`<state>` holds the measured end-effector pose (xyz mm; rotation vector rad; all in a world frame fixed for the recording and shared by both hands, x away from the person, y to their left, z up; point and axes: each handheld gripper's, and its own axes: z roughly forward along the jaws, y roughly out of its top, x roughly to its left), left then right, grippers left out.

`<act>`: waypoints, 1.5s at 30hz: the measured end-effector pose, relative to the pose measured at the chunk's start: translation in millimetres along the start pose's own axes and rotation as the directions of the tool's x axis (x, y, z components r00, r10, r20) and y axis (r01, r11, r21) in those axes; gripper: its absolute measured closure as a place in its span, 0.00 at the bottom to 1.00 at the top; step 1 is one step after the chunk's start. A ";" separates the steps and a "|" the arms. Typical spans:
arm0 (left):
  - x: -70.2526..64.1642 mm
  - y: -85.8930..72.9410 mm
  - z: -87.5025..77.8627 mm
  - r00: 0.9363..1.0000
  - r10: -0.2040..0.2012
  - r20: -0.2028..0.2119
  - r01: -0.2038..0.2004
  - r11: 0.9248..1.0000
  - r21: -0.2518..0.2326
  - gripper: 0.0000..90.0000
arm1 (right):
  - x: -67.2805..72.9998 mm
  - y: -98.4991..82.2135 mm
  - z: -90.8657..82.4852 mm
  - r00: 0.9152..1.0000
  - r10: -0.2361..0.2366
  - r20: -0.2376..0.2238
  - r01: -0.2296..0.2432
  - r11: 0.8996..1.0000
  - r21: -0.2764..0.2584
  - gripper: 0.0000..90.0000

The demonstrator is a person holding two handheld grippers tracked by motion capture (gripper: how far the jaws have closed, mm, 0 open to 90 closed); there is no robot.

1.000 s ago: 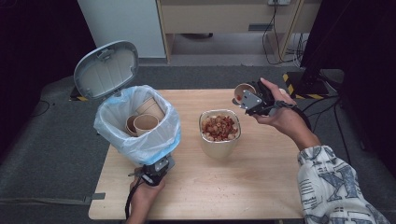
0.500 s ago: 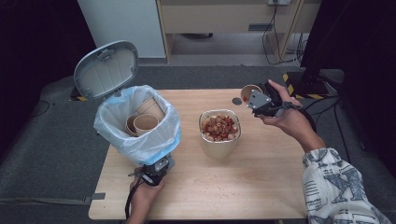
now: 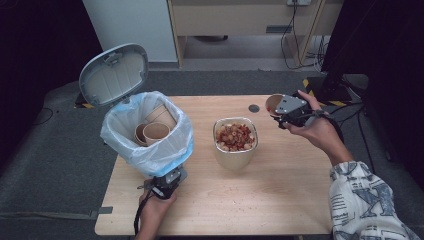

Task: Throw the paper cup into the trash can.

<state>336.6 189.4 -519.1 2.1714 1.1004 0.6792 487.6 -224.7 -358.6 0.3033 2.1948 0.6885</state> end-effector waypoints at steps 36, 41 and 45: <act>0.1 -0.1 0.0 1.000 -0.002 0.001 0.002 1.000 -0.001 0.97 | -10.4 -39.6 1.9 0.892 0.359 -0.274 -0.388 0.920 -0.059 0.34; 0.1 0.0 0.0 1.000 -0.001 0.001 0.001 1.000 0.000 0.97 | -10.9 -37.2 0.0 0.870 0.379 -0.315 -0.419 0.905 -0.068 0.34; 0.1 0.0 0.0 1.000 -0.001 0.001 0.001 1.000 0.000 0.97 | -10.4 -32.5 -2.8 0.850 0.388 -0.357 -0.440 0.895 -0.076 0.34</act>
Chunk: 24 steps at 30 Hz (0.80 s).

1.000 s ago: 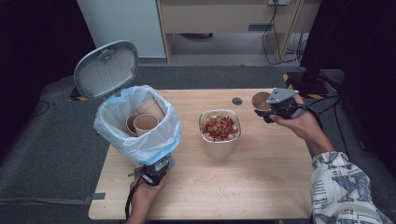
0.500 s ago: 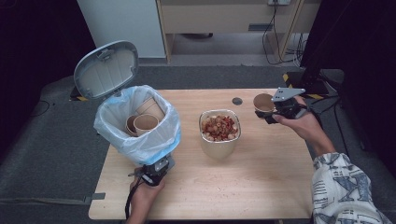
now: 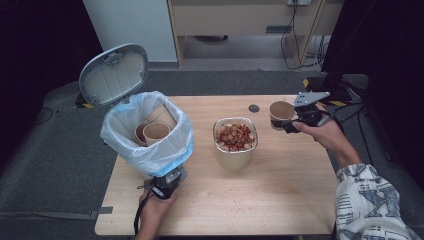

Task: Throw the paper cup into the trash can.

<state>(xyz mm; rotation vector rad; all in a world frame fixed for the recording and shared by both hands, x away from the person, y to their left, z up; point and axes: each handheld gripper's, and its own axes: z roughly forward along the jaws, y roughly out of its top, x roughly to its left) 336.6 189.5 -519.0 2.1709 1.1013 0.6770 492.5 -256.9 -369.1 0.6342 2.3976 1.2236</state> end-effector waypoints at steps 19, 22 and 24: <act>0.1 0.1 0.0 1.000 0.001 0.000 -0.001 1.000 0.001 0.97 | 11.7 20.0 -0.4 0.991 0.098 -0.096 -0.098 0.995 -0.001 0.34; 0.1 0.1 0.0 1.000 0.000 0.001 0.000 1.000 0.000 0.97 | 13.7 24.1 0.8 0.989 0.101 -0.103 -0.102 0.995 0.000 0.34; 0.1 0.1 0.0 1.000 0.000 0.001 0.000 1.000 0.001 0.97 | 15.6 27.3 1.7 0.989 0.099 -0.108 -0.100 0.995 0.001 0.34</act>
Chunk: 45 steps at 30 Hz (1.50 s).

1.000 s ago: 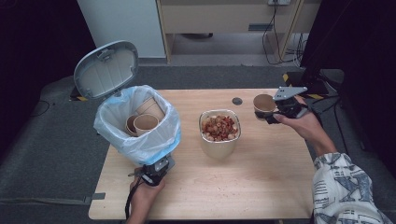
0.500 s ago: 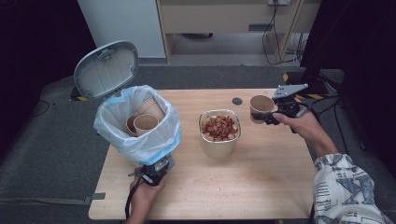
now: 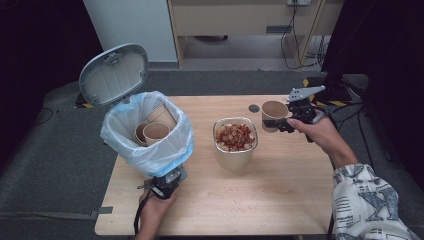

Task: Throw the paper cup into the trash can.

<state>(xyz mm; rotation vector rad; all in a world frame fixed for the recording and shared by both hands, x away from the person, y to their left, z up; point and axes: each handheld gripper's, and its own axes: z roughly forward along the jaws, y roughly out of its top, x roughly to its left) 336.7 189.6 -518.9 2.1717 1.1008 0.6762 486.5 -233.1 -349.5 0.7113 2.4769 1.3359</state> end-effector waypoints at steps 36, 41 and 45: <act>-0.7 -0.1 0.2 1.000 -0.001 -0.002 0.001 1.000 -0.003 0.97 | 40.4 66.8 26.2 1.000 0.024 -0.015 -0.024 1.000 -0.001 0.34; -0.8 -0.1 0.2 1.000 -0.001 -0.003 0.001 1.000 -0.004 0.97 | 48.9 78.9 32.4 0.999 0.028 -0.027 -0.028 1.000 -0.009 0.34; -2.2 -0.4 0.2 1.000 -0.016 -0.006 0.016 1.000 -0.004 0.97 | 56.7 89.8 37.8 0.999 0.027 -0.040 -0.027 1.000 -0.013 0.34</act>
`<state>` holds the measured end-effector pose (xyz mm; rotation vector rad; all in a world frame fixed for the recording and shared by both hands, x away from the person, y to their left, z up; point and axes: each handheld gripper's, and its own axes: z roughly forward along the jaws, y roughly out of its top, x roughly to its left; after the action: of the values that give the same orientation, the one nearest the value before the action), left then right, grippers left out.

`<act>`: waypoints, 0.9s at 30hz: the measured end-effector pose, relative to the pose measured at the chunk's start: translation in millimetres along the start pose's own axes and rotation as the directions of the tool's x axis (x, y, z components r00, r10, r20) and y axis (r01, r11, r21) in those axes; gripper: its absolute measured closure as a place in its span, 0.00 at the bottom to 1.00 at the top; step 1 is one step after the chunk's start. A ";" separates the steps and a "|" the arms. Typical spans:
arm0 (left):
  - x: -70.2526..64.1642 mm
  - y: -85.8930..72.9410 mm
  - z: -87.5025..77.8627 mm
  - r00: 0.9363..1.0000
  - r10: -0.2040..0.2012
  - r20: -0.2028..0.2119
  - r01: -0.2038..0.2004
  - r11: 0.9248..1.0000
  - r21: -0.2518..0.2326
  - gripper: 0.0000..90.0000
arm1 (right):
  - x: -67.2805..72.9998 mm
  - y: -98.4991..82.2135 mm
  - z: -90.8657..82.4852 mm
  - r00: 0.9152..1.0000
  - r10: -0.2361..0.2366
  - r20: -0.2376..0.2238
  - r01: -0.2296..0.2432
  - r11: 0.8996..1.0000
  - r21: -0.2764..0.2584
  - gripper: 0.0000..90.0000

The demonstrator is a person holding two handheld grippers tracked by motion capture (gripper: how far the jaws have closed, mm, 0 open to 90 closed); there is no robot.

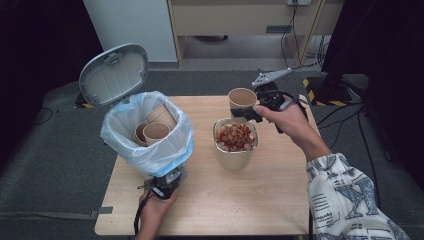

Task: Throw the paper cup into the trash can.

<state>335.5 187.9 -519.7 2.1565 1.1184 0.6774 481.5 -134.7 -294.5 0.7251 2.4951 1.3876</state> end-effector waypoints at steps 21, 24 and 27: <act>1.0 -0.1 0.1 1.000 0.004 0.006 -0.004 1.000 -0.003 0.97 | 28.8 40.0 37.8 0.998 -0.015 -0.066 0.014 1.000 -0.012 0.33; 0.9 -0.1 0.1 1.000 0.003 0.005 -0.003 1.000 -0.002 0.97 | 31.0 42.3 40.9 0.997 -0.014 -0.074 0.013 1.000 -0.015 0.33; 1.0 -0.1 0.1 1.000 0.003 0.006 -0.003 1.000 -0.003 0.97 | 33.7 45.4 42.9 0.997 -0.017 -0.081 0.015 1.000 -0.022 0.33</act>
<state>336.0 188.8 -519.7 2.1564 1.1108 0.6735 483.9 -65.9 -277.5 0.6557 2.5373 1.4633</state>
